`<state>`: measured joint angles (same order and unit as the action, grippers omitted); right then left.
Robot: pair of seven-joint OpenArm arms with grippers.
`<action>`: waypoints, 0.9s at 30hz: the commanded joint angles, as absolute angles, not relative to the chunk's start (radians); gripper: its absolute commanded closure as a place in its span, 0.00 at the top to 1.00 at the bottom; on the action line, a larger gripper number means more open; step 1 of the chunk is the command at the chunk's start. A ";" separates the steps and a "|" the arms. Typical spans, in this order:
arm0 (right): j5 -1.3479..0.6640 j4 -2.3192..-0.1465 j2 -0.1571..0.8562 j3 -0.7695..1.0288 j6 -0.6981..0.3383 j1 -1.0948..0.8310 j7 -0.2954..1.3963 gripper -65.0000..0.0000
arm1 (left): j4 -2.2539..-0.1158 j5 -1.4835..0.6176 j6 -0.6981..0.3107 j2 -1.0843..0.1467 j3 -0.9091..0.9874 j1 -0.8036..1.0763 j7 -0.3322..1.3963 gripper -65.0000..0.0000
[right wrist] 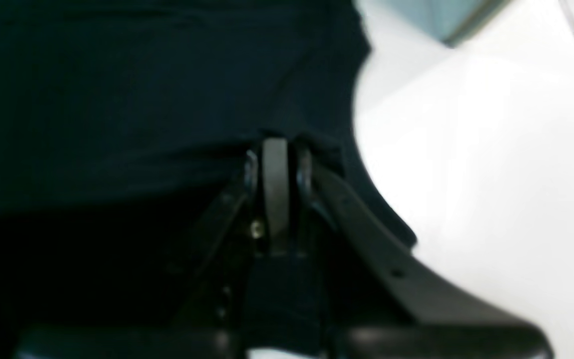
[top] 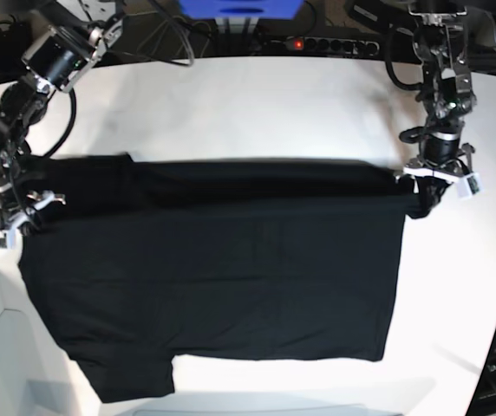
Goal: Fold the T-shirt properly
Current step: 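Raise the held shirt edge off the table with both grippers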
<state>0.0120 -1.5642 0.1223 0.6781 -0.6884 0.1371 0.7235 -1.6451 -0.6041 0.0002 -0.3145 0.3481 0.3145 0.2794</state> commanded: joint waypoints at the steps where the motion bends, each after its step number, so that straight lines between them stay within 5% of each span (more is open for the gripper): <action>1: -0.001 -1.570 0.153 0.665 -0.698 0.160 0.699 0.00 | -1.644 -0.598 0.005 -0.317 0.343 0.300 0.254 0.00; 27: -0.001 -1.305 0.234 0.478 -0.698 0.344 0.633 0.00 | -1.561 -0.596 0.004 -0.280 0.331 0.197 0.254 0.00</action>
